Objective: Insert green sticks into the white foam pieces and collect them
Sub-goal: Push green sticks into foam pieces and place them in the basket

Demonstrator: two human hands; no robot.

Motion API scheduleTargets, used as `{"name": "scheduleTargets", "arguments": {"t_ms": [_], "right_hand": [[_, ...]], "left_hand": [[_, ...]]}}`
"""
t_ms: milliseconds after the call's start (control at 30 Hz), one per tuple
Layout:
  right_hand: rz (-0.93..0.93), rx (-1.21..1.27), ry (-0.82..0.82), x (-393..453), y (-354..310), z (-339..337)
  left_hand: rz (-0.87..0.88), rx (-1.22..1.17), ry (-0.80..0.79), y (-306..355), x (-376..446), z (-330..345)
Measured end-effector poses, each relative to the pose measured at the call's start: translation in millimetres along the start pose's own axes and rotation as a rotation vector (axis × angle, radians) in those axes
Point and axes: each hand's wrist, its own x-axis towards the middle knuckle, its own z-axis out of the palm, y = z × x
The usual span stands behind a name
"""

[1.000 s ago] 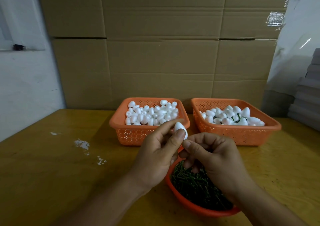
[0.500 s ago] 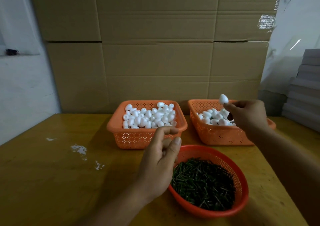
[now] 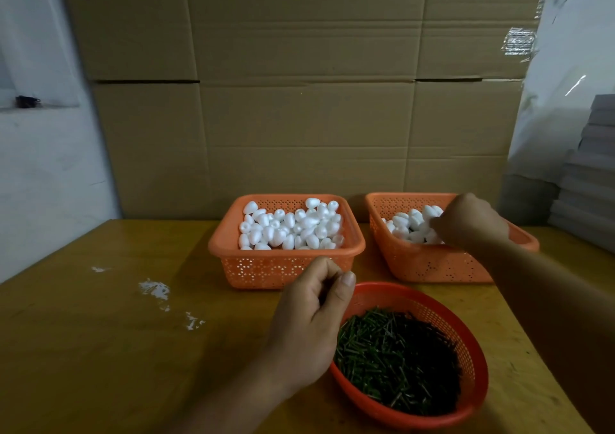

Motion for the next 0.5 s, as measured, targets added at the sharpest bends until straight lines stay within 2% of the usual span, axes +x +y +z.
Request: {"name": "scheduleTargets", "arguments": {"t_ms": [100, 200, 333, 500], "right_hand": [[0.01, -0.002, -0.018, -1.4, -1.3, -1.9], [-0.002, 0.06, 0.039, -5.1, 0.8, -6.4], [-0.072, 0.279, 0.095, -22.8, 4.0, -15.6], [-0.199, 0.548, 0.023, -79.2, -4.0, -35.8]], "left_hand": [[0.004, 0.039, -0.008, 2.2, -2.0, 2.2], [0.011, 0.097, 0.01, 2.6, -3.0, 1.6], [-0.015, 0.172, 0.043, 0.7, -1.5, -0.2], [-0.071, 0.176, 0.058, -1.9, 1.3, -2.3]]}}
